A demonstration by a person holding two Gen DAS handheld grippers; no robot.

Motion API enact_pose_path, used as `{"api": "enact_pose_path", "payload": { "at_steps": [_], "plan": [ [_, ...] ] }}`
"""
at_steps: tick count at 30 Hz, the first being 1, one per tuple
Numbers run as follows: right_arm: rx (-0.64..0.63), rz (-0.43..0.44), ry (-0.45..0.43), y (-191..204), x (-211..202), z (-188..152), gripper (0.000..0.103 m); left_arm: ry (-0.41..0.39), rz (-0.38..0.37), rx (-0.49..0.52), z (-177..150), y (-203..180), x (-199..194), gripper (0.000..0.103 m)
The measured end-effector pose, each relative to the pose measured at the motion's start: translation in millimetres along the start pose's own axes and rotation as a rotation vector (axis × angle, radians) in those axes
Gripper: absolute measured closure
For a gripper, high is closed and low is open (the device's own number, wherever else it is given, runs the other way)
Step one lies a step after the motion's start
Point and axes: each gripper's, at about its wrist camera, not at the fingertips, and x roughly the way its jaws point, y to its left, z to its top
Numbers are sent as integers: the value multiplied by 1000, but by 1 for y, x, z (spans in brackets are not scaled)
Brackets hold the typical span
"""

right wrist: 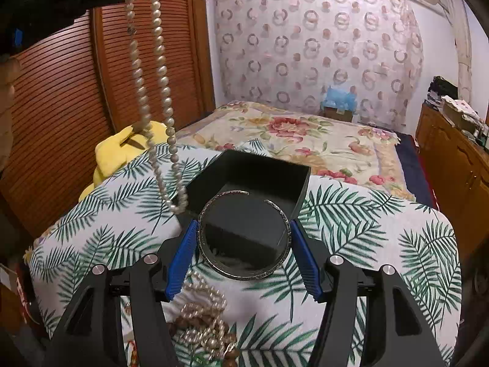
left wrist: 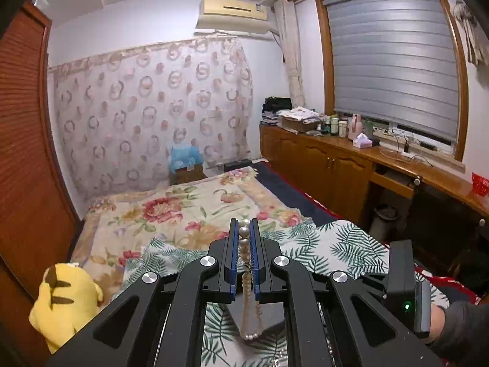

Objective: Organize jewelry
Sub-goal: 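Lower the bangle into the black box with the right gripper while the left gripper lowers the pearls in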

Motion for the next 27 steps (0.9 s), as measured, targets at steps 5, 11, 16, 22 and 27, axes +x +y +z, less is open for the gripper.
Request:
{"api": "enact_pose_path", "payload": {
  "at_steps": [5, 11, 16, 22, 27],
  "plan": [
    [-5, 2, -14, 2, 7, 5, 39, -3, 6, 13, 12, -1, 9, 97],
    [-59, 7, -9, 2, 31, 12, 39, 48, 6, -21, 3, 6, 32, 97],
    [-46, 13, 6, -4, 49, 16, 39, 94, 1, -44, -12, 17, 51, 97],
    [-61, 16, 13, -1, 60, 18, 37, 138, 3, -52, -32, 18, 69, 97],
    [-43, 30, 17, -5, 53, 19, 33, 159, -7, -68, -43, 21, 77, 97]
  ]
}}
